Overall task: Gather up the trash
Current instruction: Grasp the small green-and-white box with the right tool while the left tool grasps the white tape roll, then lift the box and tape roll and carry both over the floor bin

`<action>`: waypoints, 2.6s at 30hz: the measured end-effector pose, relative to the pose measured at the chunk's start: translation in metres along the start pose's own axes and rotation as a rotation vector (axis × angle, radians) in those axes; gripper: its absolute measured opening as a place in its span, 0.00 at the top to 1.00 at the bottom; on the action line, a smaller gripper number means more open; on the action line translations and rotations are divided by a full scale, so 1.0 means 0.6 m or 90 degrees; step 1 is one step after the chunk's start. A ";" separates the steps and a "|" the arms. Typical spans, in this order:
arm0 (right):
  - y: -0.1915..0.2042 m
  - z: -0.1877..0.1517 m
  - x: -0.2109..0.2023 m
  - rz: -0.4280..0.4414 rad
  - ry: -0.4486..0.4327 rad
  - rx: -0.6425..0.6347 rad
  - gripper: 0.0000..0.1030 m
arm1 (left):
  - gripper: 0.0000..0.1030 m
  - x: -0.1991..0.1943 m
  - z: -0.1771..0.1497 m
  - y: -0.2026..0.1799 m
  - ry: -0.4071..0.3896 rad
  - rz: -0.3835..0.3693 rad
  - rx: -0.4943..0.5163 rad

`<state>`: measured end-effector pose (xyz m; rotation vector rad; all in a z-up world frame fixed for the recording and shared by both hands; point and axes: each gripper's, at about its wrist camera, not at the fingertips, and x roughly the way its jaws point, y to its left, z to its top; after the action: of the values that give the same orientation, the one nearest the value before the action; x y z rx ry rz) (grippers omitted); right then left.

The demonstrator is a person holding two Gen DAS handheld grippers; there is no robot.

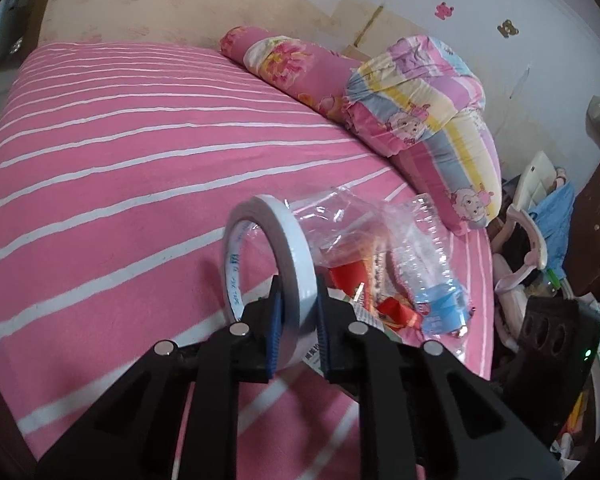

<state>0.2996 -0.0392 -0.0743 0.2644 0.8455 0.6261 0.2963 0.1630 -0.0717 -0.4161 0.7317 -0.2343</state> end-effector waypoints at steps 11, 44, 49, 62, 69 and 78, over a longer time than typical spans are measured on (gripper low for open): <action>0.021 -0.055 -0.104 0.005 -0.022 -0.004 0.53 | 0.86 -0.095 -0.063 -0.045 -0.049 -0.020 -0.042; 0.008 -0.188 -0.548 -0.027 -0.189 0.016 0.53 | 0.86 -0.317 -0.231 -0.353 -0.109 -0.221 -0.025; -0.013 -0.225 -0.625 -0.082 -0.206 -0.014 0.53 | 0.86 -0.314 -0.266 -0.425 -0.074 -0.261 0.005; -0.135 -0.355 -0.766 -0.199 -0.190 0.023 0.53 | 0.86 -0.245 -0.387 -0.600 0.067 -0.325 0.105; -0.223 -0.427 -0.806 -0.268 -0.179 0.103 0.53 | 0.86 -0.187 -0.449 -0.665 0.152 -0.336 0.152; -0.328 -0.508 -0.839 -0.318 -0.162 0.207 0.53 | 0.86 -0.100 -0.525 -0.748 0.258 -0.331 0.212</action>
<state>-0.1038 -0.5100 -0.0513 0.4008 0.7257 -0.0164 0.0082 -0.3066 -0.0462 -0.2337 0.9524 -0.9372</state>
